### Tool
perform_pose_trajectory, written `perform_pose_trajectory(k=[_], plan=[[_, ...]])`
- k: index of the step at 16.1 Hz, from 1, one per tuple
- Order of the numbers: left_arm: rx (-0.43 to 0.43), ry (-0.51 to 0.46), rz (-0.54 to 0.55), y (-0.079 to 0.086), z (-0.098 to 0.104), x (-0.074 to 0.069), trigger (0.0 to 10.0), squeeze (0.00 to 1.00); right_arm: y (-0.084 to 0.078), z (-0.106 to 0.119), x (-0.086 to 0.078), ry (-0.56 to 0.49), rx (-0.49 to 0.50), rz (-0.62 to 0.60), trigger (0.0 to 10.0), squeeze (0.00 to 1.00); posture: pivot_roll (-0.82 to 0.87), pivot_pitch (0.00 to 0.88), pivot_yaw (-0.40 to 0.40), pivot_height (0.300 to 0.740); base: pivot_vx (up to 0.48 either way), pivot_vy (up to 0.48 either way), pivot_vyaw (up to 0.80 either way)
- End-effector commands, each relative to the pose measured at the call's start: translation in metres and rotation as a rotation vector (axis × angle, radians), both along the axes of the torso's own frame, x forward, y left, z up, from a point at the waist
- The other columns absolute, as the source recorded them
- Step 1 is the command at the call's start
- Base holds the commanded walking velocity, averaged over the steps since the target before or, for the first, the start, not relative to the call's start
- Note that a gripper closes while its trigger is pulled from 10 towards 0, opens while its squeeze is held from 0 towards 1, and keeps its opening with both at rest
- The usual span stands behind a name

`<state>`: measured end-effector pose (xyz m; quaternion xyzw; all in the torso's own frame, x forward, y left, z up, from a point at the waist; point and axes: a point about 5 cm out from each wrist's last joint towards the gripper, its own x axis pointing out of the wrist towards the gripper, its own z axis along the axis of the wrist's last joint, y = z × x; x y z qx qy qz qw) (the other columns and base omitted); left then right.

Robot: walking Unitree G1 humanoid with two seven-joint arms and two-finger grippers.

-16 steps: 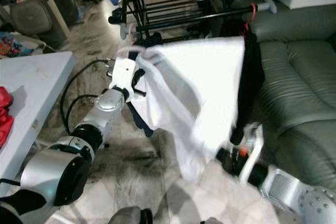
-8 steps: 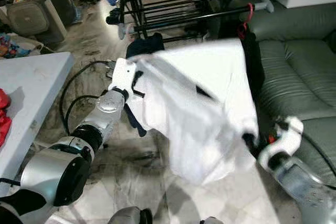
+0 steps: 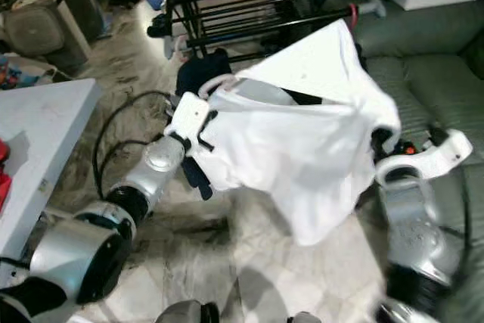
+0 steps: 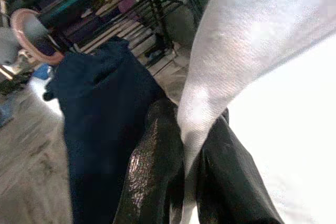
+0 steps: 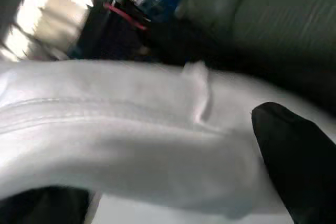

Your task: Hang hanger

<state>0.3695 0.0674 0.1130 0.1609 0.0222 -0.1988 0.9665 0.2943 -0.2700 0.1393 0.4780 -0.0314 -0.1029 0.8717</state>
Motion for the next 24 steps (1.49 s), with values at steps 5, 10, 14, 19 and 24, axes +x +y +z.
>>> perform_pose_trajectory(k=[5,10,14,19,24], plan=[[-0.075,0.0,0.058,0.008,-0.004,-0.002,10.0,0.0,0.065,0.0,0.02,-0.167,0.453,0.28,10.0,0.0,-0.08,0.0,0.152,0.74,0.0,0.0,0.0],[-0.152,0.131,0.121,0.017,-0.016,-0.002,10.0,0.0,0.091,-0.011,0.01,-0.173,0.547,0.47,10.0,0.0,-0.07,0.0,0.15,0.74,0.0,0.0,0.0],[-0.144,0.163,0.218,0.029,-0.019,0.0,10.0,0.0,0.092,-0.02,-0.025,-0.095,0.383,0.745,10.0,0.0,-0.08,0.0,0.15,0.74,0.0,0.0,0.0],[-0.152,0.136,0.264,0.038,-0.01,0.006,10.0,0.0,0.035,-0.044,-0.064,0.118,0.104,0.645,10.0,0.0,-0.08,0.0,0.15,0.74,0.0,0.0,0.0],[-0.177,0.121,0.274,0.037,-0.007,0.007,10.0,0.0,0.001,-0.051,-0.085,0.173,0.069,0.449,10.0,0.0,-0.1,0.007,0.161,0.74,0.0,0.0,0.0]])
